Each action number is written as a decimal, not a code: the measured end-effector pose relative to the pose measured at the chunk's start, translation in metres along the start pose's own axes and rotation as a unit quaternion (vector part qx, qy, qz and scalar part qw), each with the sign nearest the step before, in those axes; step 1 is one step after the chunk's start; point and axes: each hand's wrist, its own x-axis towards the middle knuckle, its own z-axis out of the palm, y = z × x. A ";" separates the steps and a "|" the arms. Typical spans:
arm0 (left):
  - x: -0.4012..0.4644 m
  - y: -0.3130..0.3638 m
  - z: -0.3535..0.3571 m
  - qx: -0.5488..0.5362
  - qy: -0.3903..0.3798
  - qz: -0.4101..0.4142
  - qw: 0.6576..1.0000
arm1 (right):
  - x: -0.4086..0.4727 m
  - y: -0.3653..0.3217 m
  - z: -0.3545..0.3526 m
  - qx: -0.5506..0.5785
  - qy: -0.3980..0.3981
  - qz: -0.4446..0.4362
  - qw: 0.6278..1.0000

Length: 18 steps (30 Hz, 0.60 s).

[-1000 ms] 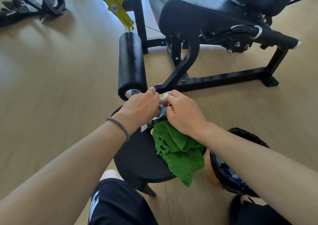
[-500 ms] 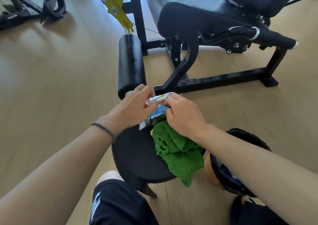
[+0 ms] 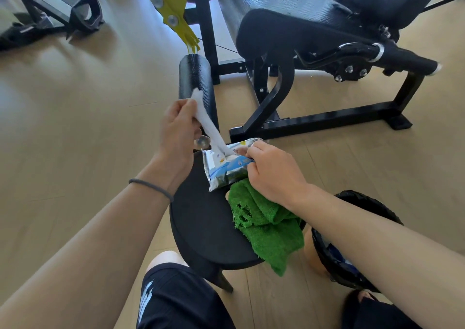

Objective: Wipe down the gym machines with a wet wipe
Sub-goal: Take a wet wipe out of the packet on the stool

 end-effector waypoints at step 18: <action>-0.010 -0.004 -0.015 0.537 -0.312 0.090 0.778 | -0.002 0.006 0.000 0.072 0.067 -0.002 0.995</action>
